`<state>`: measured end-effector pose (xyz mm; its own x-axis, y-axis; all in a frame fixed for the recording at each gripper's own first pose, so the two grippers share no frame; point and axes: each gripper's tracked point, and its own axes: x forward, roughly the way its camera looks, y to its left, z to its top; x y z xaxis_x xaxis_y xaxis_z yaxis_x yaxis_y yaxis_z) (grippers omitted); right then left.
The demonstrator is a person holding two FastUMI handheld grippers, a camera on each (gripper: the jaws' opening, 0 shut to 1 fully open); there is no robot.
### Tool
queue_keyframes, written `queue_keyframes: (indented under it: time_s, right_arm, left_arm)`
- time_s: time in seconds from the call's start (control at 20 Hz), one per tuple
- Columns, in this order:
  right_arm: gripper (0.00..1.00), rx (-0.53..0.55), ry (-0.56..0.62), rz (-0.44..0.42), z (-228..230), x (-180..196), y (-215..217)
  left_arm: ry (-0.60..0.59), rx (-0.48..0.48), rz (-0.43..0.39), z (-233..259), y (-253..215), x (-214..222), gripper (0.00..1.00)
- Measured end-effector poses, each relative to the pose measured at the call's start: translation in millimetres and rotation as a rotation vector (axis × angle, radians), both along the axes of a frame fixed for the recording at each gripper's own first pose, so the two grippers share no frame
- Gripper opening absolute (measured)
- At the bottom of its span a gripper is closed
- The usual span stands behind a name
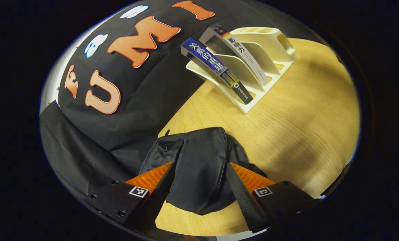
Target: Open the schoolbag, grab two books from the bookshelf and put them into the schoolbag.
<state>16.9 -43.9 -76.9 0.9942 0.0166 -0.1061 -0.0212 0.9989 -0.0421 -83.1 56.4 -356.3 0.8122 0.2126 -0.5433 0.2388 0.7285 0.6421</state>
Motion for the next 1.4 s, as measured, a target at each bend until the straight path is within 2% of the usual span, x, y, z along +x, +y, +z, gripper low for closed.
queue_keyframes:
  time_s: [0.25, 0.8, 0.95, 1.0, 1.05, 1.1, 1.15, 1.2, 1.25, 1.3, 1.35, 1.4]
  right_arm:
    - [0.95, 0.008, 0.007, -0.006, -4.9, -0.8, -4.8]
    - [0.95, -0.013, 0.01, 0.022, -5.7, -5.0, -7.2]
    - [0.95, -0.03, 0.019, 0.043, -7.6, -6.7, -5.2]
    - [0.95, -0.038, 0.02, 0.05, -6.4, -7.0, -4.9]
    - [0.95, -0.041, 0.019, 0.06, -5.9, -7.3, -4.6]
    - [0.95, -0.042, 0.016, 0.067, -4.1, -7.0, -3.9]
    - [0.95, -0.041, 0.012, 0.076, -2.6, -7.2, -3.2]
    - [0.95, -0.04, 0.011, 0.088, -1.0, -6.0, -1.0]
    - [0.95, -0.039, 0.017, 0.102, -1.7, -4.9, 1.4]
    - [0.95, -0.033, 0.024, 0.123, -3.0, -3.9, 6.2]
    - [0.95, -0.029, 0.033, 0.139, -4.4, -2.7, 10.9]
    - [0.95, -0.025, 0.04, 0.157, -4.9, -1.4, 16.7]
  left_arm:
    - [0.019, 0.083, 0.012, -18.9, 6.7, 0.6, 0.98]
    - [-0.087, 0.187, 0.084, -17.2, 17.5, 31.6, 0.96]
    - [-0.053, 0.185, 0.115, -26.4, 24.9, 41.8, 0.96]
    - [-0.037, 0.167, 0.126, -28.2, 26.4, 44.6, 0.92]
    - [-0.014, 0.138, 0.131, -29.6, 26.0, 45.4, 0.92]
    - [-0.006, 0.11, 0.141, -27.8, 25.3, 47.0, 0.72]
    - [0.018, 0.082, 0.139, -24.8, 24.7, 44.5, 0.67]
    - [0.032, 0.057, 0.136, -21.8, 23.2, 43.9, 0.52]
    - [0.075, 0.027, 0.128, -22.4, 21.7, 39.8, 0.47]
    - [0.098, 0.0, 0.122, -21.0, 20.5, 40.2, 0.27]
    - [0.123, -0.022, 0.125, -19.3, 21.6, 39.2, 0.22]
    - [0.138, -0.04, 0.122, -15.6, 22.8, 40.3, 0.12]
